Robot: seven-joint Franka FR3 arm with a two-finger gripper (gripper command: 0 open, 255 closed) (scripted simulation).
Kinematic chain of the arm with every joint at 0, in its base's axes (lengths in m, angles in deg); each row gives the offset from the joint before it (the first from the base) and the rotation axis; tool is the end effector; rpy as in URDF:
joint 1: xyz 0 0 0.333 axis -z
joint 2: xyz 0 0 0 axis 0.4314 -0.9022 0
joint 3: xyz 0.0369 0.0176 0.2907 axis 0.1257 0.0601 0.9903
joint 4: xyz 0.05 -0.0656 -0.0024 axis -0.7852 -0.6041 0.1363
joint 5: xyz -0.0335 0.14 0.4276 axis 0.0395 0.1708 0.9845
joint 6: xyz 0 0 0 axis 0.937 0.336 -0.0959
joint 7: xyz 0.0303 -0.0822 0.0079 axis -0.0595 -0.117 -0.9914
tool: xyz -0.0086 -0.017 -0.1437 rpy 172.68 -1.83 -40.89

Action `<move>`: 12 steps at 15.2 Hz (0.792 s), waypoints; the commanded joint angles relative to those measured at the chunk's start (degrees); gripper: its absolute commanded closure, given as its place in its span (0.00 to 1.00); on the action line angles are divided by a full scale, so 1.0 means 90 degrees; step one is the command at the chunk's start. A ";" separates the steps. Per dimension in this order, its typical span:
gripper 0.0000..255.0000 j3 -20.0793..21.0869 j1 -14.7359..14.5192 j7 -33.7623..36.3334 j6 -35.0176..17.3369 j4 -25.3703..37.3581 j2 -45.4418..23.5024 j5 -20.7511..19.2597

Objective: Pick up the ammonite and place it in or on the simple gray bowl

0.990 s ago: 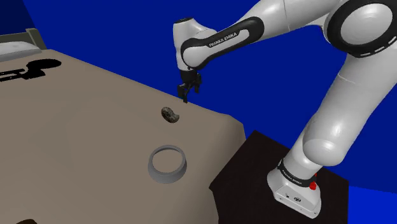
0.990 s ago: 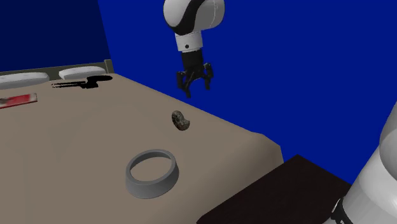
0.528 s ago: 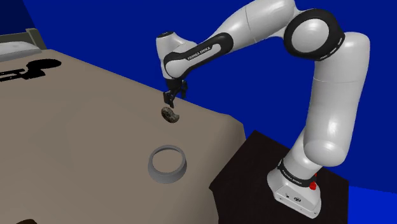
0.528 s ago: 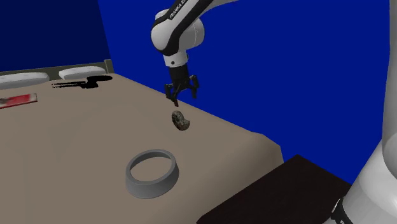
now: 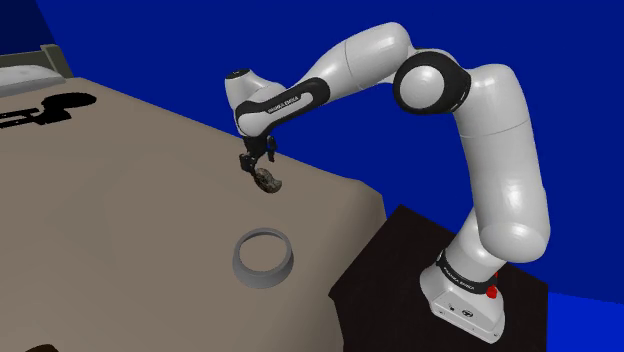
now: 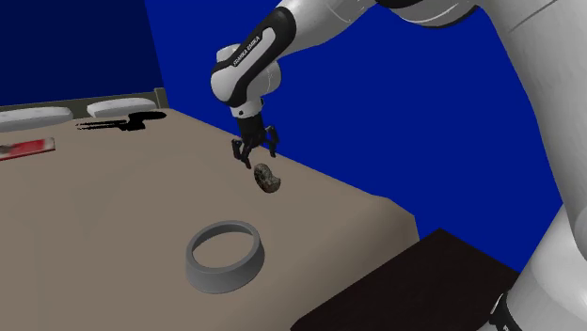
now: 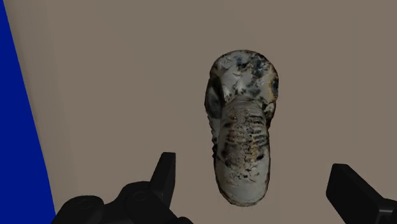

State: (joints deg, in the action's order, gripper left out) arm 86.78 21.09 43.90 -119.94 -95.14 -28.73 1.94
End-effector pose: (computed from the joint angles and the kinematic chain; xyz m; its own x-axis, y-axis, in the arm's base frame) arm 0.7159 0.1326 0.1909 0.9936 0.0776 -0.0821 0.0905 -0.9816 0.1679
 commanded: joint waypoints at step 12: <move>0.00 -0.0056 0.0018 0.0042 -0.0387 -0.0082 -0.0301 -0.0077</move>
State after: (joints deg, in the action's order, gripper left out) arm 86.28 21.26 44.28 -123.41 -95.87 -31.44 1.25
